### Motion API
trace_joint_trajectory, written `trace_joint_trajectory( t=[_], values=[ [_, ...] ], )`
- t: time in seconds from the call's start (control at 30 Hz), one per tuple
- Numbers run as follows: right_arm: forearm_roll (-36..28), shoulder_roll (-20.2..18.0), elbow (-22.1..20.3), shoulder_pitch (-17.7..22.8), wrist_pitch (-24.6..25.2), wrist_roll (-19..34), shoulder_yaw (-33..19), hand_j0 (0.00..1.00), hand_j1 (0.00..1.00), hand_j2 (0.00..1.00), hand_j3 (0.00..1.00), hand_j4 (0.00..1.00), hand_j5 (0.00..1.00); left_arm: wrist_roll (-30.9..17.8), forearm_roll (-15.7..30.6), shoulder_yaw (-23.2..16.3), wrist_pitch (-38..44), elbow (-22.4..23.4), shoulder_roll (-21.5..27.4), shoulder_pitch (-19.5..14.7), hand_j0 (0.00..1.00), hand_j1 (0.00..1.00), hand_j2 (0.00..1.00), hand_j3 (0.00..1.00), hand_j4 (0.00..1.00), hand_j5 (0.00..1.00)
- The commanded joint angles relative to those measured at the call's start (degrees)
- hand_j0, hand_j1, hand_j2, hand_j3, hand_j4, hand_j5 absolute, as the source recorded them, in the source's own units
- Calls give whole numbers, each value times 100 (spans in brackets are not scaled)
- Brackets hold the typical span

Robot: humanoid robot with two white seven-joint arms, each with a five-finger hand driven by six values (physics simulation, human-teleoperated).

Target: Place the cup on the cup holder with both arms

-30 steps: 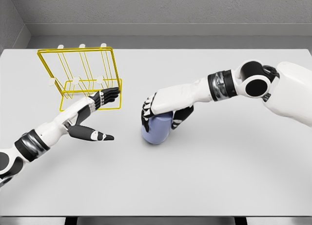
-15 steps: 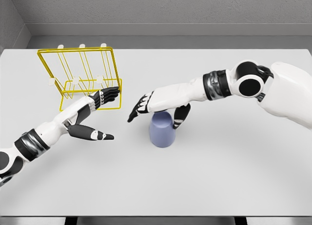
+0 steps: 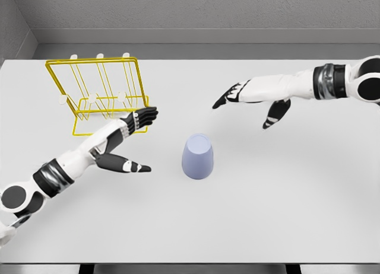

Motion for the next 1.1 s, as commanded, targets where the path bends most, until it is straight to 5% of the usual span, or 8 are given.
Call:
trace_joint_trajectory(
  t=[0.0, 0.13, 0.2, 0.3, 0.43, 1.07],
  values=[
    [-31, -282, 8, 0, -2, -2, -175, 100, 100, 100, 100, 100, 100, -131, 8, -33, 0, 67, -301, 0, 100, 100, 100, 100, 100, 100],
    [-49, -845, -1, 70, -11, -30, -184, 100, 100, 100, 100, 100, 100, -325, -53, -50, 18, 348, -855, -44, 100, 100, 100, 100, 100, 100],
    [-49, -1029, 7, 167, -2, -795, -192, 100, 100, 100, 100, 100, 100, -325, -53, -50, 27, 612, -1066, -132, 100, 100, 100, 100, 100, 100],
    [-49, -1337, 16, 220, -2, -856, -465, 100, 100, 100, 100, 100, 100, -342, -53, -42, 229, 823, -1207, -237, 100, 100, 100, 100, 100, 100],
    [-49, -1381, 16, 387, -2, -865, -474, 100, 100, 100, 100, 100, 100, -746, -317, -59, 229, 885, -1303, -220, 100, 100, 100, 100, 100, 100],
    [-49, -1337, 95, 466, 15, -865, -518, 100, 100, 100, 100, 100, 100, -1195, -449, -33, 264, 1183, -1690, -334, 100, 100, 100, 100, 100, 100]
  ],
)
